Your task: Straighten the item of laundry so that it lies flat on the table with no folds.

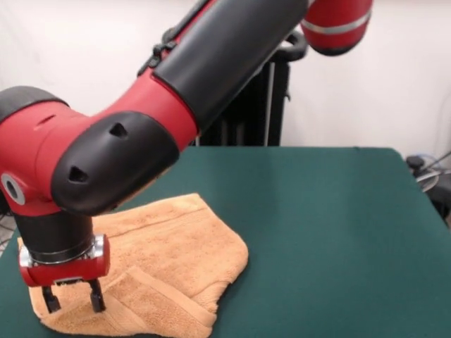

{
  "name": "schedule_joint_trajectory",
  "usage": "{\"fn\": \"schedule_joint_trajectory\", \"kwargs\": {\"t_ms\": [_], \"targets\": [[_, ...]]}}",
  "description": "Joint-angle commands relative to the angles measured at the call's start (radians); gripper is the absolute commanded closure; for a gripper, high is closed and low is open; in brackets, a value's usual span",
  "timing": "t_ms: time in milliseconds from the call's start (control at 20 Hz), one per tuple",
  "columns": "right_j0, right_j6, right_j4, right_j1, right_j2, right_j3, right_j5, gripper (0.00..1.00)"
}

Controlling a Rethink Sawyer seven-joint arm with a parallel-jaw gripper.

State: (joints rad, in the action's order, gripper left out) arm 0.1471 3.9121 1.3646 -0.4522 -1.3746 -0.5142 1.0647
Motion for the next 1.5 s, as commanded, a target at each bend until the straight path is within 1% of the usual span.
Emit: {"fn": "schedule_joint_trajectory", "kwargs": {"t_ms": [50,250,650,800,1000,1100,1200,1350,1500], "targets": [[0.002,0.203,-0.187,0.043,0.189,0.100,-0.054,0.00],[0.004,0.208,-0.205,0.044,0.219,0.101,-0.017,0.00],[0.022,0.163,-0.233,0.033,0.282,0.111,-0.041,0.00],[0.031,0.171,-0.234,0.033,0.306,0.126,-0.038,0.00],[0.057,0.168,-0.248,0.025,0.365,0.160,-0.017,0.00],[0.076,0.172,-0.243,0.012,0.379,0.194,0.001,0.00],[0.096,0.185,-0.216,-0.009,0.376,0.239,0.035,0.00],[0.127,0.210,-0.173,-0.042,0.357,0.313,0.121,0.00],[0.144,0.174,-0.169,-0.057,0.362,0.346,0.194,0.00]]}}
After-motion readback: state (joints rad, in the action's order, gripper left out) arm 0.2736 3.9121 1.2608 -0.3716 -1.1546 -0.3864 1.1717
